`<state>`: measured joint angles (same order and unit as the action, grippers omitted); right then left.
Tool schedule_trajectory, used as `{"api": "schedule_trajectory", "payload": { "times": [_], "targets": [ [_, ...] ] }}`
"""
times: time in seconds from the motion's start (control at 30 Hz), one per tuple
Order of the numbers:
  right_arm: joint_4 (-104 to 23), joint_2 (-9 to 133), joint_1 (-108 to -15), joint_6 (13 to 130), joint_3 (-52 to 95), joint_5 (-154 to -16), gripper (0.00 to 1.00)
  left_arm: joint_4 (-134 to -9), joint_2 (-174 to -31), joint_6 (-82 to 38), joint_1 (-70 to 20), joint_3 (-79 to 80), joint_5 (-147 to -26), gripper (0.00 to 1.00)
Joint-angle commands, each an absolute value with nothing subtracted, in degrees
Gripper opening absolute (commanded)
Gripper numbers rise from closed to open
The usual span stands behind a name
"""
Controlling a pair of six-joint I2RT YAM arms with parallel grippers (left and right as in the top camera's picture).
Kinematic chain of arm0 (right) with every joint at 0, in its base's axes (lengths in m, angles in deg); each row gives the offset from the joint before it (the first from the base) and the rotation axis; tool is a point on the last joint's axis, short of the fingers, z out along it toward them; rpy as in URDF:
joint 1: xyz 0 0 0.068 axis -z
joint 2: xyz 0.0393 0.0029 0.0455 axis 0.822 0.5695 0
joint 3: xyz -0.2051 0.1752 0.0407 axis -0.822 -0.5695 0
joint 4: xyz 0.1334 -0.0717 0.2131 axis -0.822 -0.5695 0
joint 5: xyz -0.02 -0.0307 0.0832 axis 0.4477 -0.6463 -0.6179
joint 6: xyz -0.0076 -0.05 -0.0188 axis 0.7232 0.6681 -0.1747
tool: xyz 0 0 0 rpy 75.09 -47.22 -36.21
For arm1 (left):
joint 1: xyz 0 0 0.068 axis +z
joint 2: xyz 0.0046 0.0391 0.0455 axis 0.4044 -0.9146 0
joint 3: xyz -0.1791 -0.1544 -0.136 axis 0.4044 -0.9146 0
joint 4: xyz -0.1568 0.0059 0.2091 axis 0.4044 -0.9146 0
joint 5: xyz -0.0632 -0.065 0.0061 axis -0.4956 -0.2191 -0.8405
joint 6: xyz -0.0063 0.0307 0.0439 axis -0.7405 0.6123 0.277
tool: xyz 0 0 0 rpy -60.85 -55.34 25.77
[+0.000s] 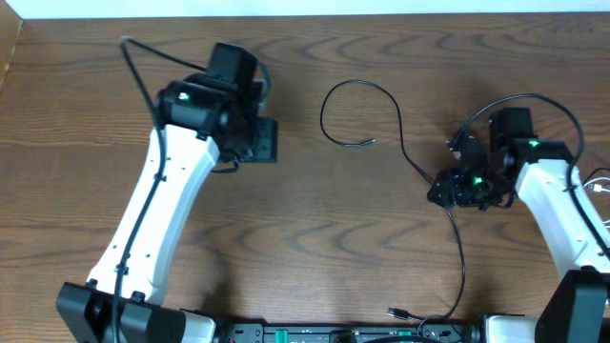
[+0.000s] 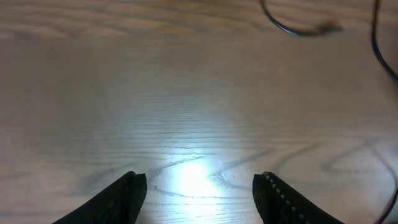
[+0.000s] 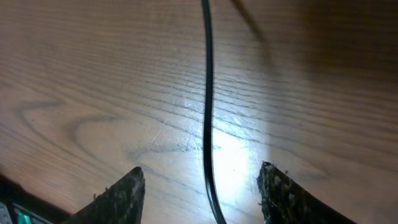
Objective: Untangle cables
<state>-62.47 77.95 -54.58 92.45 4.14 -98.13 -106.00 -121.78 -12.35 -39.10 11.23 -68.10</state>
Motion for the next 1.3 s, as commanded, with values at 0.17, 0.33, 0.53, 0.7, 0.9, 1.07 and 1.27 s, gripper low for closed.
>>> {"api": "schedule_trajectory", "payload": {
  "times": [0.17, 0.33, 0.53, 0.7, 0.9, 1.07, 1.27],
  "targets": [
    [-56.3, 77.8, -58.4, 89.1, -0.3, -94.3, 0.46, -107.0, -122.3, -17.5, -34.9, 10.4, -66.3, 0.60],
    [-54.8, 77.8, -58.8, 85.1, -1.4, -89.5, 0.37, -107.0, -122.3, -17.5, -34.9, 10.3, -66.3, 0.60],
    [-54.3, 77.8, -58.8, 82.6, -1.4, -89.1, 0.01, -107.0, -122.3, -17.5, -34.9, 10.4, -66.3, 0.60],
    [-50.2, 77.8, -58.7, 78.3, 0.3, -91.6, 0.01, -107.0, -122.3, -17.5, -34.9, 10.4, -66.3, 0.60],
    [-49.7, 77.8, -58.0, 78.8, 14.6, -92.8, 0.01, -107.0, -122.3, -17.5, -34.9, 10.3, -66.3, 0.60],
    [-50.6, 77.8, -55.9, 81.3, 31.4, -87.2, 0.01, -107.4, -122.3, -17.5, -34.9, 10.3, -66.3, 0.60],
    [-50.5, 77.8, -51.8, 82.0, 46.6, -71.8, 0.01, -107.4, -122.3, -17.5, -34.9, 10.3, -66.3, 0.60]
  ]
}}
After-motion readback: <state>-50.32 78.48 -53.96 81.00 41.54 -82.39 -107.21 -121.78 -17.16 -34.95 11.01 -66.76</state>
